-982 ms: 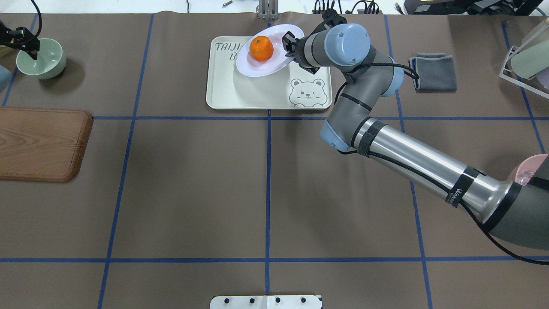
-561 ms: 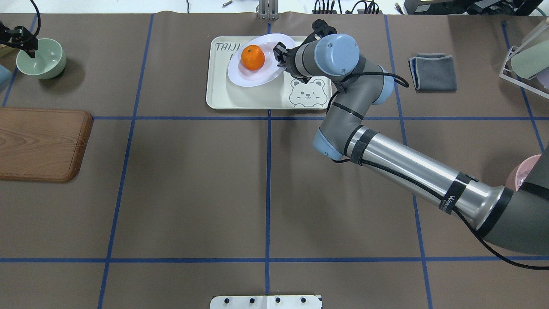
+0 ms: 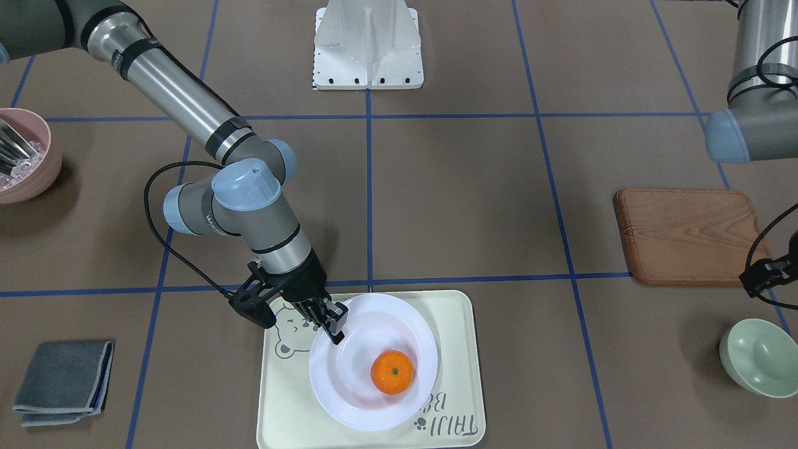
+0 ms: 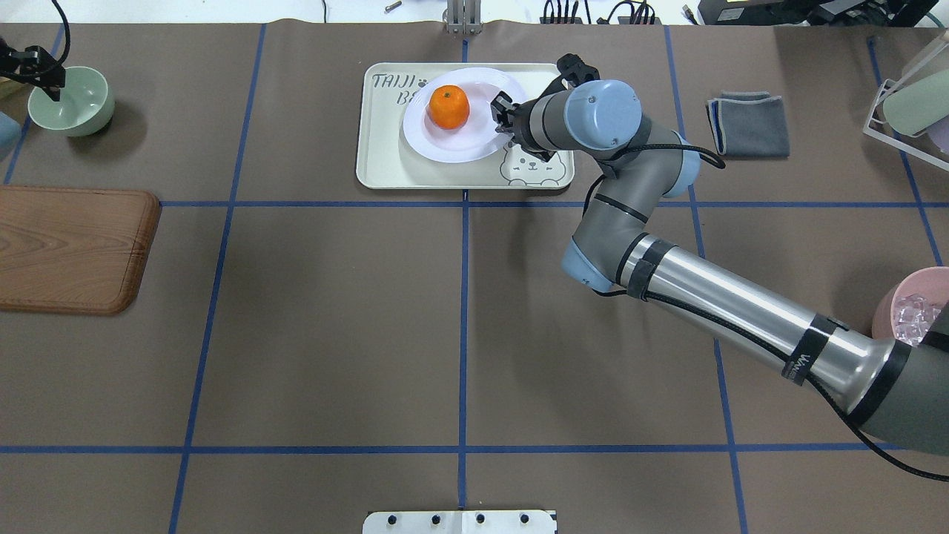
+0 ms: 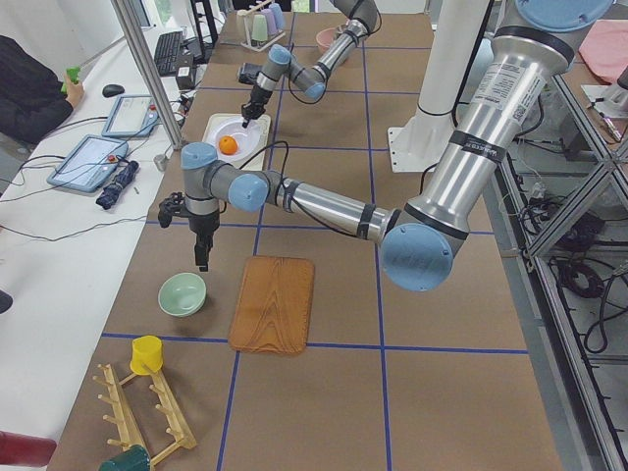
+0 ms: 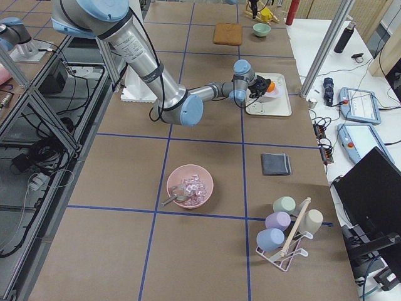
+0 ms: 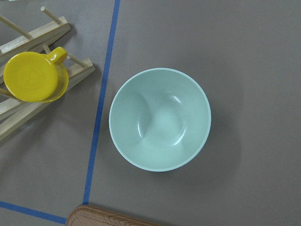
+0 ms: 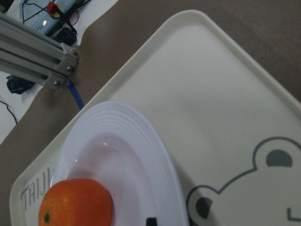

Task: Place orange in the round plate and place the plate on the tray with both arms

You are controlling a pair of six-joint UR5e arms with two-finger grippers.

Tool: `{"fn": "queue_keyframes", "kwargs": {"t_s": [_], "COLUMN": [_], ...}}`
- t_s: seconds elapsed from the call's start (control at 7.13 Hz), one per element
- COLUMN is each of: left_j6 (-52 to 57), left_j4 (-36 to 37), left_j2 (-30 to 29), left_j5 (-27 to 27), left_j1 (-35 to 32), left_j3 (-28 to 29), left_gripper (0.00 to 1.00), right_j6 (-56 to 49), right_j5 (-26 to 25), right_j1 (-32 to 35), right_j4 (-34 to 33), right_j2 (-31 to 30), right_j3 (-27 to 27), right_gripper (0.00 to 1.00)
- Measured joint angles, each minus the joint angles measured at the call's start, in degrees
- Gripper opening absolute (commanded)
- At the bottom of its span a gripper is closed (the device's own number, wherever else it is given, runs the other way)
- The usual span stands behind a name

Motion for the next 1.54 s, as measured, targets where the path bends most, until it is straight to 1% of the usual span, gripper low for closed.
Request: {"fn": "queue_keyframes", "kwargs": {"t_s": [0.28,0.42,0.56,0.84,0.98,1.26,1.4,1.54], "left_j6": [0.0,-0.1,-0.1,-0.1,-0.1,-0.1,-0.1,-0.1], "left_j4": [0.0,0.1,0.1,0.0,0.0,-0.6,-1.3,-1.6], "left_j2": [0.0,0.0,-0.1,-0.1,-0.1,0.3,0.6,1.0], "left_j5": [0.0,0.0,0.0,-0.1,-0.1,-0.2,-0.4,-0.8], "left_j1": [0.0,0.0,0.0,0.0,-0.1,-0.1,-0.1,-0.1], "left_j3": [-0.1,-0.1,-0.2,-0.4,-0.7,-1.2,-1.3,-1.4], "left_gripper": [0.98,0.98,0.98,0.98,0.98,0.98,0.98,0.98], "right_j6": [-1.4,-5.1,-11.2,-29.5,-37.3,-55.0,-66.2,-77.4], "right_j5": [0.5,1.9,4.1,8.8,12.8,23.6,27.1,29.0], "right_j1": [1.7,3.1,4.7,8.9,12.5,22.8,27.9,31.7], "right_j4": [-0.7,-3.4,-8.9,-21.5,-25.5,-30.7,-34.9,-40.6], "right_j2": [-1.1,-1.2,-1.7,-5.0,-8.1,-17.3,-22.1,-26.2], "right_j3": [1.0,2.1,4.3,11.5,14.8,21.0,24.6,28.5], "right_gripper": [1.00,1.00,1.00,1.00,1.00,1.00,1.00,1.00]}}
